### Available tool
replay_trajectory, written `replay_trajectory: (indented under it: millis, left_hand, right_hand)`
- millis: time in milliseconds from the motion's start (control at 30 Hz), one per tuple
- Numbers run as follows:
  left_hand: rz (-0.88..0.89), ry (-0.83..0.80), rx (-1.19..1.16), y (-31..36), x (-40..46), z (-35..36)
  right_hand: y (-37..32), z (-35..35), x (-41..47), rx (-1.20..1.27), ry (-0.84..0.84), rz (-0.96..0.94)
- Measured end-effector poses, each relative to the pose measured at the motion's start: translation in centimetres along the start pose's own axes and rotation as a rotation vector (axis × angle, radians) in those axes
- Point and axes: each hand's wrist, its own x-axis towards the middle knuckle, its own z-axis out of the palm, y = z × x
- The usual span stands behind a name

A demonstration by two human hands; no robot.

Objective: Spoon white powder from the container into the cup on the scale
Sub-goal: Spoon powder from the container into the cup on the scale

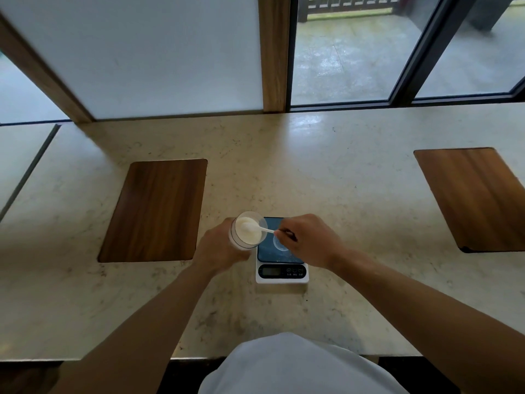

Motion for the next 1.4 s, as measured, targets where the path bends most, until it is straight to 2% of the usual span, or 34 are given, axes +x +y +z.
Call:
replay_trajectory:
  millis: [200,400,1067,1200,1400]
  left_hand:
    - [0.021,0.017,0.015,-0.1,-0.1,-0.1]
    - [0.012,0.002,0.012,-0.1,-0.1,-0.1]
    - [0.018,-0.017,0.023,0.2,-0.4,0.5]
    - [0.018,-0.020,0.024,0.4,-0.3,0.7]
    - [-0.038,-0.013,-0.009,0.6,-0.2,0.8]
  right_hand:
    - [-0.7,-0.1,0.9,-0.087,-0.073,0.010]
    - [-1.0,0.9,1.4,-0.056,-0.139,0.059]
    - [-0.3,2.7,1.6,0.231,-0.149,0.414]
    - [-0.1,2.5,1.5,0.273,-0.165,0.442]
    - [-0.1,1.5,1.3,0.304,-0.102,0.451]
